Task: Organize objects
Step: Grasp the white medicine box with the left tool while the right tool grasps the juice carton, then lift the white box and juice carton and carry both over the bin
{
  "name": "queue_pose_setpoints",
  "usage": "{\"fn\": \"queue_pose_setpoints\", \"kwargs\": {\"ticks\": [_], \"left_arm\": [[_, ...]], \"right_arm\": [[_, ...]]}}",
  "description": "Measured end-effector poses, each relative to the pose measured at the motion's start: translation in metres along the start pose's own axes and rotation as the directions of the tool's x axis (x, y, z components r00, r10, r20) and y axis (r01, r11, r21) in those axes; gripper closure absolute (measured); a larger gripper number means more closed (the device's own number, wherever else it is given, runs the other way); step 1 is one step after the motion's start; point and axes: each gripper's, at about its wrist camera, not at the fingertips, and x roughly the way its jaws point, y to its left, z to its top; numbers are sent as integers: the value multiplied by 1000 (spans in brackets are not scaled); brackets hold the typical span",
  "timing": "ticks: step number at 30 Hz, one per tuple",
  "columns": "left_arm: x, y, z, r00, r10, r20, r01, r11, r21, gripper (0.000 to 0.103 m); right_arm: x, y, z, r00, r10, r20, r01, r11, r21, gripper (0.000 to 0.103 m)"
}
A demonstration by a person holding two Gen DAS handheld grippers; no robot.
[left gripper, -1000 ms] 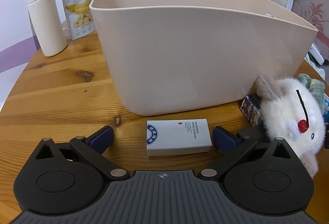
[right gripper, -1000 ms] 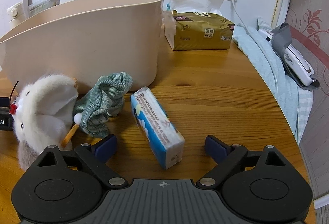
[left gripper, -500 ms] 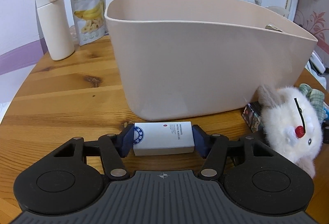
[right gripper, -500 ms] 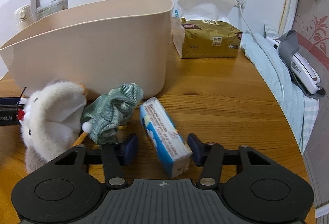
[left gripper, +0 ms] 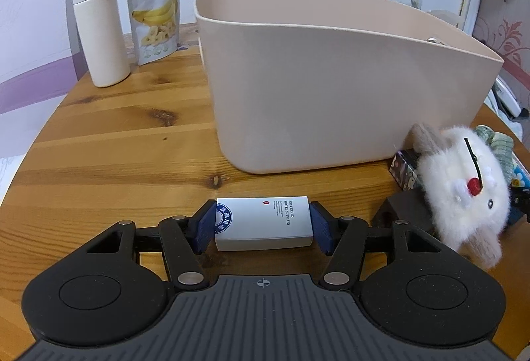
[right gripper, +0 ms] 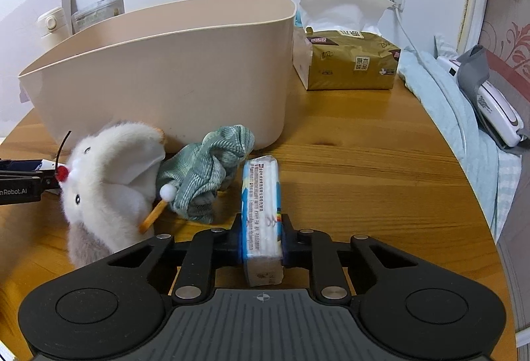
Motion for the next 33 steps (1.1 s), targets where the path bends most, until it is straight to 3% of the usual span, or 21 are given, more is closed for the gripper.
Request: {"fn": "queue_pose_setpoints", "kwargs": {"ticks": [20,33], "left_arm": [[-53,6,10,994,-49,97,51,999,-13,43],[-87,4,31,979,-54,198,49,998,33,43]], "right_arm": [[-41,-3,-1,997,-27,68,26,1000,6,84],[-62,-7,8,991,-30,129,28,999,19,84]]}}
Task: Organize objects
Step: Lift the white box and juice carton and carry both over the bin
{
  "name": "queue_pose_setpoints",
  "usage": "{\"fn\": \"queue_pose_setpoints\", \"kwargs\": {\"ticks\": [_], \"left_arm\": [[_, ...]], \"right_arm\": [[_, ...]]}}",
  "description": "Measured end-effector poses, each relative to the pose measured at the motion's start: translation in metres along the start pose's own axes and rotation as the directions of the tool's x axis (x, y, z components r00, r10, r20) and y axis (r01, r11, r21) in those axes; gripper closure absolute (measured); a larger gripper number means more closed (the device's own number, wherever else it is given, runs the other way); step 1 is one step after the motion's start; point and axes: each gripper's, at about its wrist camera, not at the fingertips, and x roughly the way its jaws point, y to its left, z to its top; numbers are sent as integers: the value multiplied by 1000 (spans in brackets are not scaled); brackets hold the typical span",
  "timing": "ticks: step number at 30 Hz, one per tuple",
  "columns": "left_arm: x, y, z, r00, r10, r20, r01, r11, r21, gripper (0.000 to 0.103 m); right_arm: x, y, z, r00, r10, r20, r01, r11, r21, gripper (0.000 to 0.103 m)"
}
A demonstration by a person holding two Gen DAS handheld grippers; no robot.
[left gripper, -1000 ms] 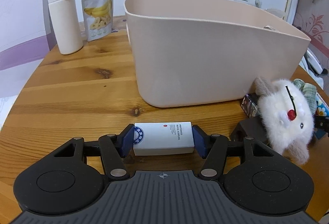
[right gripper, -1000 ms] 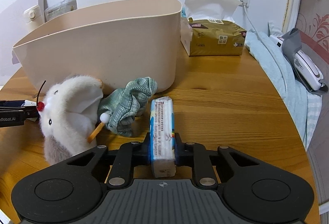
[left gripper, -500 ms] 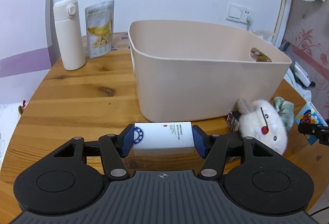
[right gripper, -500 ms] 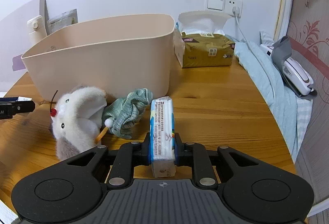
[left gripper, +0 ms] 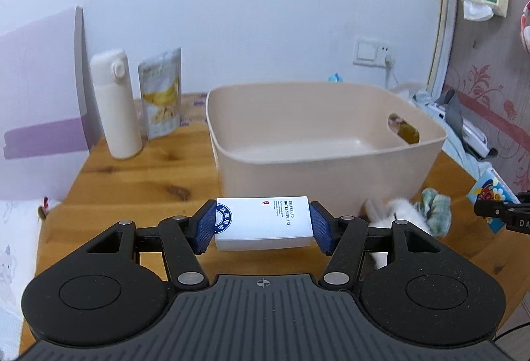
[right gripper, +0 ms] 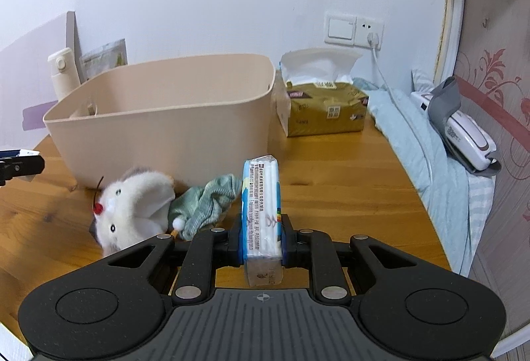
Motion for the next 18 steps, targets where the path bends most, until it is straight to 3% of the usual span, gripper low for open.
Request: {"fn": "queue_pose_setpoints", "kwargs": {"ticks": [18], "left_arm": [[0,-11,58,992,-16,125,10,999,49,43]], "right_arm": [[-12,-6,47,991,11,135,-10,1000,-12,84]]}}
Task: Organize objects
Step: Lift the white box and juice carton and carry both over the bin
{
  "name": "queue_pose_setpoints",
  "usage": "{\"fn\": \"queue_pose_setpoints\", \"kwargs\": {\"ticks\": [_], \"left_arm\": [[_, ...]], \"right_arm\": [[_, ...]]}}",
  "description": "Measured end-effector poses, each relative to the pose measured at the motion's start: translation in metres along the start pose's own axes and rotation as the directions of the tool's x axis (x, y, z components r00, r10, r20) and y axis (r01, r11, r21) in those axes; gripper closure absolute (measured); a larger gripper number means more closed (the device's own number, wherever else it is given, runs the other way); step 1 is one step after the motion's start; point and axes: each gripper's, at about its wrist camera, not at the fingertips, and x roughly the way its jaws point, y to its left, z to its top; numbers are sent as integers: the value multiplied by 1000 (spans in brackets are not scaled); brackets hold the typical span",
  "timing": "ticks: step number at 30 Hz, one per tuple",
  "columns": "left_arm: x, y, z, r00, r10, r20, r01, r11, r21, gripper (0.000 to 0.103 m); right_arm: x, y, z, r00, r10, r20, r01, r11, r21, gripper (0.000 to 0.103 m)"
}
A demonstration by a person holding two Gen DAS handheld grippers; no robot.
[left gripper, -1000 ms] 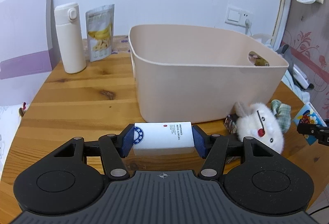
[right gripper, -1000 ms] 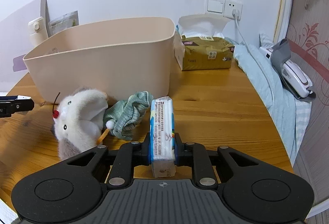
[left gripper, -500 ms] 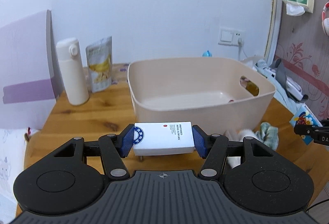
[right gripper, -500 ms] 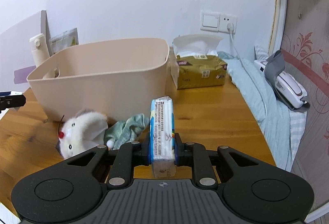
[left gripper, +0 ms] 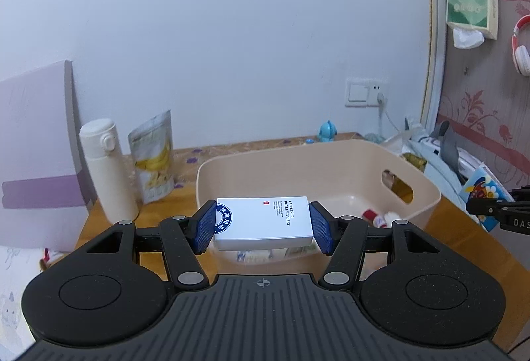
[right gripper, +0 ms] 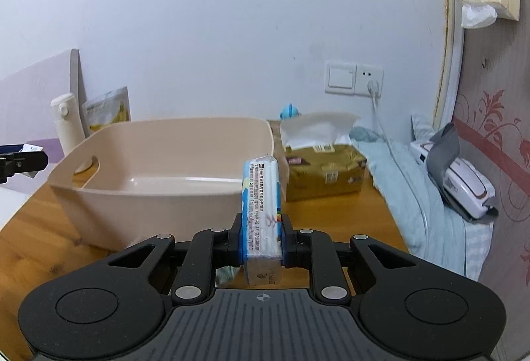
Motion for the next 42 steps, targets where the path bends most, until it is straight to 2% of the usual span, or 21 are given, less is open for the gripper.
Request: {"fn": "queue_pose_setpoints", "kwargs": {"ticks": [10,16,30,35,42], "left_arm": [[40,-7,16,1000,-20,-9,20,1000,13,43],[70,-9,19,999,-34,-40,34,999,6,43],[121,7,19,991,-35,-127,33,999,-17,43],[134,8,19,983,-50,-175,53,998,18,43],[145,9,15,972,-65,-224,69,998,10,43]], "right_arm": [[22,2,31,999,9,47,-9,1000,-11,84],[44,4,46,998,29,52,-29,999,-15,84],[97,19,52,998,63,-19,-64,995,-76,84],[108,23,55,997,68,-42,-72,992,-101,84],[121,28,53,994,64,-90,-75,989,-127,84]]}}
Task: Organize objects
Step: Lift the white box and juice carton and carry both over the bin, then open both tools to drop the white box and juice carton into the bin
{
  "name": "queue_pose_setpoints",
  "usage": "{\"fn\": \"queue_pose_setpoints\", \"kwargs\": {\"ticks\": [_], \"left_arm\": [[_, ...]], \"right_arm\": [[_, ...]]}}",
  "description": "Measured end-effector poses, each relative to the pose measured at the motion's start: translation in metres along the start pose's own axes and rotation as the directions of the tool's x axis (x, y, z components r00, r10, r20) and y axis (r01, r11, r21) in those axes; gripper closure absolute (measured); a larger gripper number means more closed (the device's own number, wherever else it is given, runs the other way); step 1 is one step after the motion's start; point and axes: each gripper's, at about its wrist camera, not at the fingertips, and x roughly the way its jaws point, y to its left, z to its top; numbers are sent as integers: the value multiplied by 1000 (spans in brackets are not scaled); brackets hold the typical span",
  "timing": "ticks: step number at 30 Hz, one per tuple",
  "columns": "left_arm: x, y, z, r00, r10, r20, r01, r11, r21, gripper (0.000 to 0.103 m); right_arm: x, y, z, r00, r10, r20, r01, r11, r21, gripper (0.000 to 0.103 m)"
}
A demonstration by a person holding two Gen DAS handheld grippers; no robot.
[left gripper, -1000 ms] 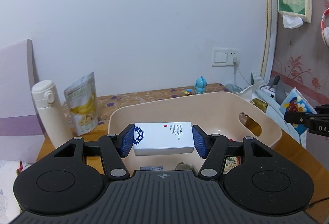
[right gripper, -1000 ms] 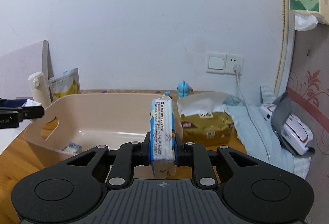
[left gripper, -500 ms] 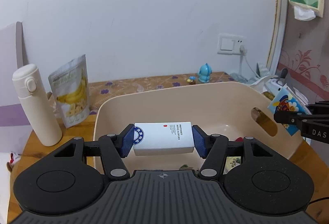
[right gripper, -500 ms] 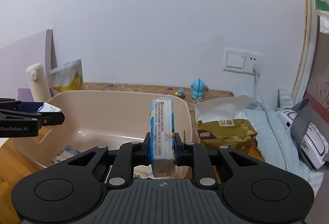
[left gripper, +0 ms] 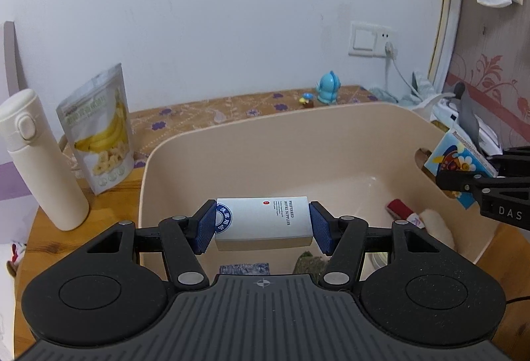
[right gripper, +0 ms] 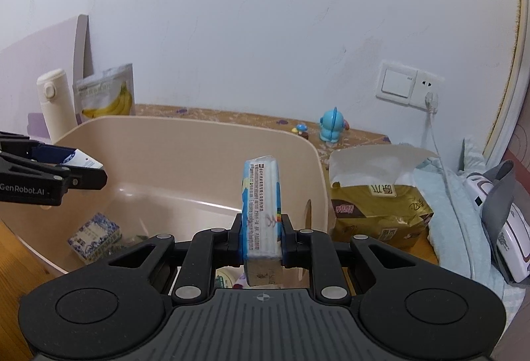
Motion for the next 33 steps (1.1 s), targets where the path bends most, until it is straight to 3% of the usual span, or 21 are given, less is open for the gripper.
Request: {"fn": "queue_pose_setpoints", "kwargs": {"ticks": [3,11,14,16,18,21,26,27,33], "left_arm": [[6,4,0,999,-24,-31,24,1000,-14,42],[10,9,0,999,-8,-50,7,1000,-6,42],[8,9,0,999,0,-54,0,1000,-3,40],[6,9,0,999,10,-54,-11,1000,-6,32],[-2,11,0,1000,5,-20,-5,1000,-18,31],[-15,9,2,1000,-1,26,1,1000,-18,22],[-38,2,3,997,4,77,-4,1000,-3,20],[-42,0,3,996,5,86,-5,1000,0,19],[-69,-11,-1,992,6,126,-6,1000,5,17]], "right_arm": [[3,1,0,1000,-1,-15,1,1000,-6,84],[7,4,-1,999,-14,-49,13,1000,-27,83],[8,6,-2,998,-22,-54,20,999,-29,71],[7,6,-1,998,-26,-52,25,999,-25,68],[4,5,-1,999,-27,-44,26,1000,-17,61],[-6,3,1,999,-39,-22,39,999,-7,52],[-24,-1,3,1000,-12,16,12,999,33,34],[-29,0,2,999,-28,22,28,999,31,27],[-53,-2,-4,998,-50,42,49,998,25,23]]}}
